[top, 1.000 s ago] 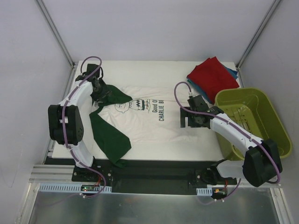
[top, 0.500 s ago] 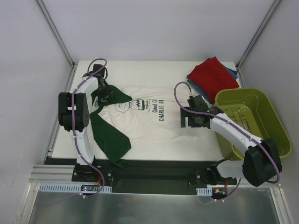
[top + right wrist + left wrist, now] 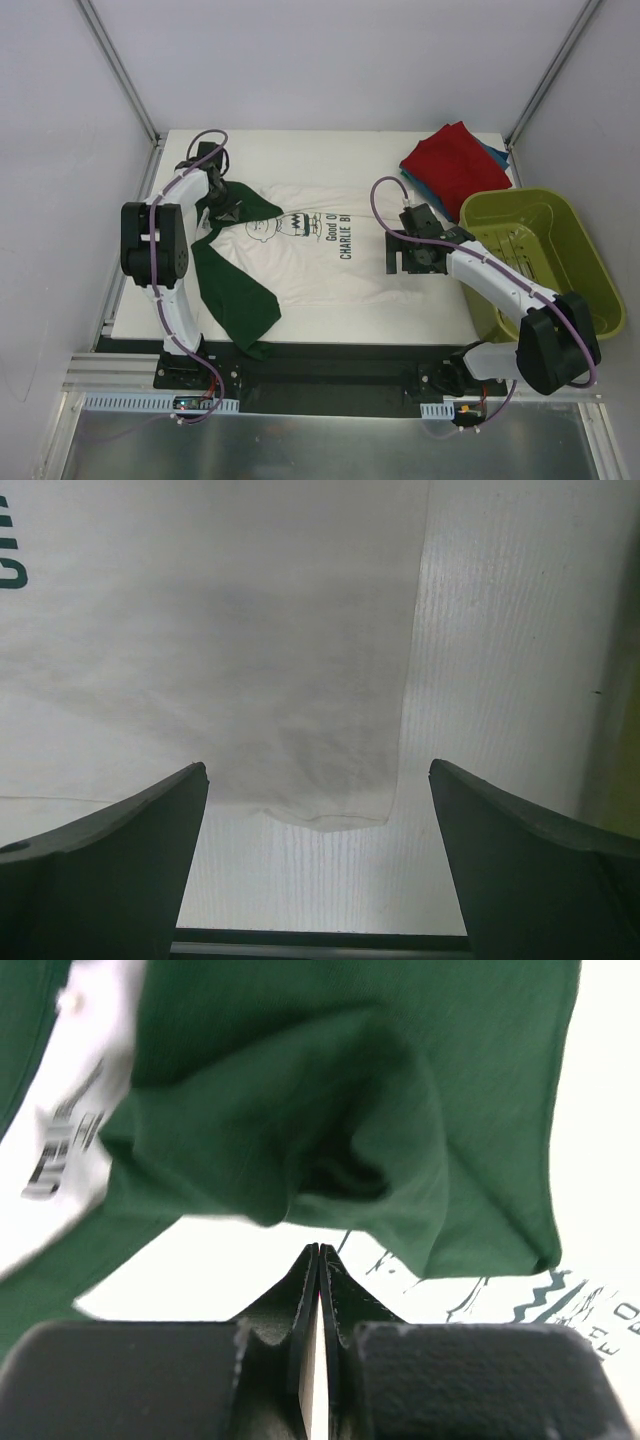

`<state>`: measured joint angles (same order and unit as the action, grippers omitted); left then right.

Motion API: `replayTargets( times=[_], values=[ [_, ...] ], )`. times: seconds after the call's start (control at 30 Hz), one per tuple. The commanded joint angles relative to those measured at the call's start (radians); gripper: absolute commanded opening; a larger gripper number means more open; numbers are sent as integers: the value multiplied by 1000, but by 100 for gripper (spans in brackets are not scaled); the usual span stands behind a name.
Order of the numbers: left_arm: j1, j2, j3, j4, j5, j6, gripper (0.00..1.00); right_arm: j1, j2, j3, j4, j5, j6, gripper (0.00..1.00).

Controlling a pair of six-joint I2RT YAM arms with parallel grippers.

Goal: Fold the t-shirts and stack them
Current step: Fold the flattened tshirt in 1/3 of the way

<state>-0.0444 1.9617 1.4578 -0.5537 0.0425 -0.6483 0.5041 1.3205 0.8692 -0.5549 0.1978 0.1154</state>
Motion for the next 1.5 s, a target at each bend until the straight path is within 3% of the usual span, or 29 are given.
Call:
replayTargets(
  times=[0.0, 0.03, 0.17, 0.57, 0.67, 0.7, 0.77, 0.83, 1.13, 1.47],
  values=[
    [3, -90, -19, -9, -36, -5, 0, 4, -18, 5, 1, 12, 6, 97],
    [3, -80, -16, -9, -38, -1, 1, 4, -20, 4, 0, 12, 6, 97],
    [5, -23, 35, -11, -38, 36, 33, 5, -21, 5, -2, 15, 4, 97],
    [18, 104, 173, -25, -72, 78, 37, 2, 5, 21, -8, 29, -10, 97],
    [17, 115, 188, -29, -66, 78, 33, 2, 13, 21, -7, 31, -8, 97],
    [18, 115, 190, -31, -59, 75, 28, 4, 13, 21, -8, 32, -10, 97],
    [18, 102, 181, -32, -50, 73, 8, 4, 13, 21, -8, 37, -10, 97],
    [17, 77, 165, -31, -20, 75, 0, 4, 16, 22, -7, 35, -10, 97],
    [9, -136, -45, -28, 14, 30, 0, 4, -13, 10, -8, 28, 0, 97],
    [-100, -328, -312, -6, 20, -108, 0, 4, -50, -13, -4, -3, 7, 97]
  ],
)
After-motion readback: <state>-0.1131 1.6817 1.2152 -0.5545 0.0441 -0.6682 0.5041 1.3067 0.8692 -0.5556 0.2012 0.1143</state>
